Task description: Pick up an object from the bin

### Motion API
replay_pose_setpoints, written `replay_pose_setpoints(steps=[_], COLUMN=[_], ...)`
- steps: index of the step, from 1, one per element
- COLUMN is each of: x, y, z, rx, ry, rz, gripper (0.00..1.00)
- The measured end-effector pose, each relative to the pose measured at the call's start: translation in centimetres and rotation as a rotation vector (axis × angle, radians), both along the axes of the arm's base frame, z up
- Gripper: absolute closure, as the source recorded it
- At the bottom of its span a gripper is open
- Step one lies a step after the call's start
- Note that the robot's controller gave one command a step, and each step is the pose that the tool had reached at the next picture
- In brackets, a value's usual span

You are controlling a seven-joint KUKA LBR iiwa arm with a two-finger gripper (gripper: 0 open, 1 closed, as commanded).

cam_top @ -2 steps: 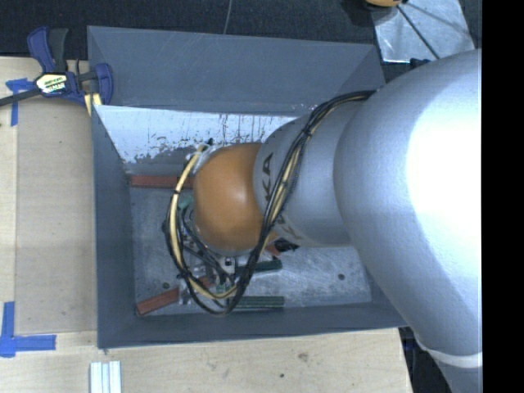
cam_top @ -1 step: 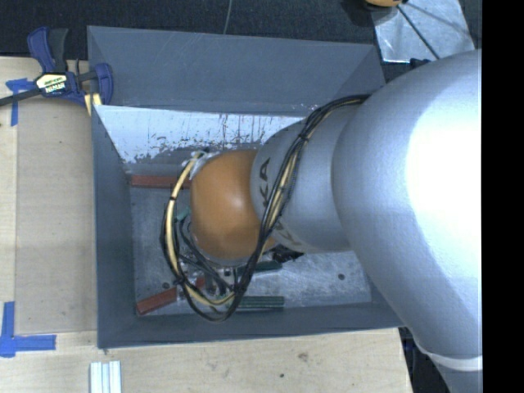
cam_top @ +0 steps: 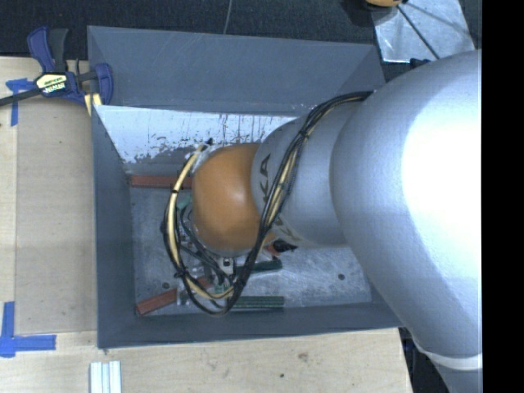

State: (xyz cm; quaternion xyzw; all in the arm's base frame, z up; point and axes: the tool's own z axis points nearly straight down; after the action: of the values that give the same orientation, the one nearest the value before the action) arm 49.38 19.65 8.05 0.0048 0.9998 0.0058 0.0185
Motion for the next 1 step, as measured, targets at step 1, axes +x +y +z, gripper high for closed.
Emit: replay_pose_setpoints(steps=[1], x=[-1.34], y=[0.33], z=[-0.10], rx=[-0.009], ry=[0.055], rz=[0.012], gripper=[1.00])
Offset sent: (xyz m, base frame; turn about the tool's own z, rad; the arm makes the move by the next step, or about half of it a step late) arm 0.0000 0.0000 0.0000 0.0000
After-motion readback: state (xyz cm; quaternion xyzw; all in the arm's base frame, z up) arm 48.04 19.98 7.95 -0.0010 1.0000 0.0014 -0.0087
